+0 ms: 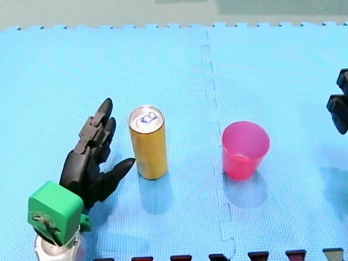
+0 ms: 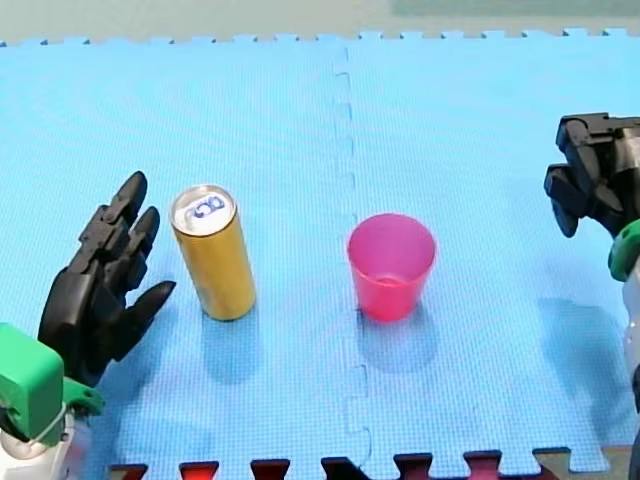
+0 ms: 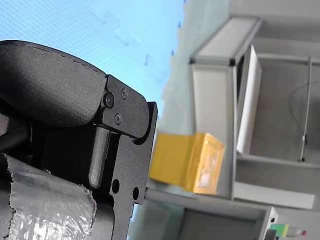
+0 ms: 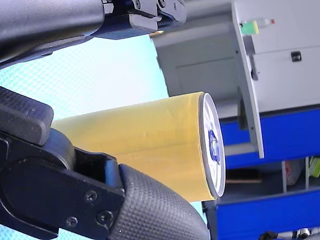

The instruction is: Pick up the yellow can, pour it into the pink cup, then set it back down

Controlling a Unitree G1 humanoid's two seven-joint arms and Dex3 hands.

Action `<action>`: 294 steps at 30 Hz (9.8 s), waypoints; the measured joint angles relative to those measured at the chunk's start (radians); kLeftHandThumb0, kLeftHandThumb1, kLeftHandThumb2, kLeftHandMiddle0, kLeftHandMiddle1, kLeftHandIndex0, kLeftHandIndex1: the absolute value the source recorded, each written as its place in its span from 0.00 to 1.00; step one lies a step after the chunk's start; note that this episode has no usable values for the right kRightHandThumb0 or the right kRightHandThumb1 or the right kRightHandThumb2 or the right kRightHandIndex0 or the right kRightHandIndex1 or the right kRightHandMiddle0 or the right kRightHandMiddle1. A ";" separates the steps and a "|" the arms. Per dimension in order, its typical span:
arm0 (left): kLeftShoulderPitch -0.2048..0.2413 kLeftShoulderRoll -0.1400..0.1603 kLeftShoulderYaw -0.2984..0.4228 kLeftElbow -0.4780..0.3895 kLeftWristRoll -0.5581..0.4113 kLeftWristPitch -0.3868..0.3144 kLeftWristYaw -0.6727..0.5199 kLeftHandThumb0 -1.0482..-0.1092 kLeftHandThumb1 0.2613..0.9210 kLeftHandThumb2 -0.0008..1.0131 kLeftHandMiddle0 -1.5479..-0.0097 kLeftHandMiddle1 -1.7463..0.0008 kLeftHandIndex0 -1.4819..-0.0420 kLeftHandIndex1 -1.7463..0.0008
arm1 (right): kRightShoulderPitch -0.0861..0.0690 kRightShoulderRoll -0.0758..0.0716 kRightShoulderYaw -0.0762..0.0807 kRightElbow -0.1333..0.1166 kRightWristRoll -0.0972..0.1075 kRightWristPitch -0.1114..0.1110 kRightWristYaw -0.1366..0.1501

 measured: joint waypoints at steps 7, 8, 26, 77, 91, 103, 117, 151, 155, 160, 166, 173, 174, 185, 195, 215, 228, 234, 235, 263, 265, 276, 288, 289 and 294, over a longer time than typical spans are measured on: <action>-0.004 -0.004 0.003 0.003 0.001 0.022 -0.021 0.00 0.91 0.00 0.91 0.99 0.92 1.00 | 0.000 -0.002 0.000 -0.002 0.000 0.000 -0.001; -0.004 -0.004 0.003 0.003 0.002 0.027 -0.023 0.00 0.91 0.00 0.91 0.99 0.92 1.00 | 0.000 -0.002 0.000 -0.002 0.000 0.000 -0.001; -0.033 -0.018 -0.015 0.022 0.043 0.081 0.013 0.00 0.89 0.00 0.92 1.00 0.91 1.00 | 0.000 -0.008 -0.001 -0.005 0.000 0.003 -0.003; -0.118 -0.030 -0.005 0.093 0.028 0.136 -0.080 0.00 0.79 0.00 0.93 1.00 0.92 1.00 | 0.027 -0.015 0.026 -0.040 -0.010 -0.004 -0.030; -0.125 -0.029 0.013 0.094 0.026 0.137 -0.061 0.01 0.79 0.00 0.92 0.99 0.90 1.00 | 0.028 -0.019 0.032 -0.043 -0.011 0.005 -0.033; -0.170 -0.027 0.017 0.126 0.032 0.167 -0.046 0.06 0.76 0.00 0.91 0.99 0.90 1.00 | 0.029 -0.019 0.032 -0.049 -0.009 0.012 -0.030; -0.183 -0.030 -0.014 0.145 0.094 0.179 0.026 0.20 0.62 0.00 0.92 1.00 0.93 1.00 | 0.032 -0.019 0.033 -0.055 -0.008 0.012 -0.031; -0.198 -0.071 -0.010 0.150 0.156 0.194 0.326 0.63 0.79 0.02 0.22 0.98 0.29 0.97 | 0.032 -0.010 0.033 -0.059 -0.006 0.013 -0.031; -0.198 -0.071 -0.030 0.156 0.203 0.169 0.433 0.66 0.81 0.01 0.18 0.98 0.22 0.97 | 0.032 -0.010 0.032 -0.059 -0.004 0.014 -0.030; -0.198 -0.069 -0.029 0.164 0.200 0.157 0.447 0.70 0.82 0.01 0.17 0.99 0.21 0.98 | 0.034 -0.010 0.031 -0.059 -0.002 0.016 -0.030; -0.198 -0.065 -0.029 0.165 0.199 0.158 0.460 0.73 0.83 0.00 0.17 0.99 0.21 0.99 | 0.035 -0.009 0.030 -0.060 0.001 0.018 -0.030; -0.198 -0.060 -0.016 0.157 0.172 0.177 0.428 0.73 0.83 0.00 0.16 1.00 0.21 1.00 | 0.035 -0.008 0.030 -0.060 0.005 0.019 -0.029; -0.198 -0.060 -0.015 0.156 0.167 0.180 0.423 0.73 0.83 0.00 0.16 1.00 0.21 1.00 | 0.035 -0.008 0.030 -0.060 0.006 0.019 -0.029; -0.231 -0.067 -0.014 0.060 0.147 0.138 0.398 0.73 0.83 0.00 0.16 1.00 0.20 1.00 | 0.035 -0.001 0.031 -0.059 0.009 0.021 -0.034; -0.243 -0.067 -0.089 -0.040 0.273 0.121 0.502 0.71 0.82 0.00 0.15 1.00 0.20 1.00 | 0.031 0.008 0.036 -0.047 -0.002 0.020 -0.051; -0.307 -0.015 -0.269 -0.047 0.565 0.223 0.776 0.72 0.82 0.00 0.17 1.00 0.20 1.00 | 0.030 0.023 0.053 -0.038 -0.029 -0.007 -0.081; -0.377 0.001 -0.347 0.013 0.622 0.234 0.870 0.70 0.80 0.00 0.17 1.00 0.20 1.00 | 0.030 0.025 0.060 -0.024 -0.047 -0.021 -0.096; -0.409 -0.006 -0.374 0.035 0.639 0.236 0.909 0.69 0.80 0.00 0.16 0.99 0.20 1.00 | 0.028 0.026 0.061 -0.022 -0.049 -0.021 -0.102; -0.414 -0.008 -0.380 0.038 0.644 0.238 0.916 0.69 0.80 0.00 0.16 0.99 0.20 1.00 | 0.028 0.027 0.061 -0.021 -0.049 -0.022 -0.102; -0.437 0.016 -0.581 0.052 0.867 0.310 1.094 0.73 0.81 0.00 0.18 0.99 0.20 0.99 | 0.028 0.029 0.047 -0.014 -0.045 -0.039 -0.093; -0.442 0.024 -0.603 0.051 0.896 0.323 1.130 0.74 0.81 0.00 0.16 0.98 0.19 0.99 | 0.028 0.029 0.046 -0.014 -0.045 -0.039 -0.094; -0.465 0.050 -0.706 0.052 1.009 0.412 1.293 0.72 0.83 0.00 0.11 0.98 0.16 0.99 | 0.028 0.029 0.042 -0.014 -0.043 -0.042 -0.089; -0.472 0.055 -0.740 0.067 1.014 0.425 1.341 0.73 0.83 0.00 0.09 0.98 0.16 1.00 | 0.028 0.030 0.036 -0.014 -0.038 -0.042 -0.086; -0.473 0.055 -0.741 0.068 1.014 0.425 1.343 0.73 0.83 0.00 0.09 0.98 0.16 1.00 | 0.028 0.030 0.036 -0.014 -0.038 -0.042 -0.086; -0.476 0.055 -0.747 0.077 1.013 0.424 1.348 0.73 0.83 0.00 0.08 0.98 0.16 1.00 | 0.028 0.030 0.035 -0.014 -0.037 -0.042 -0.086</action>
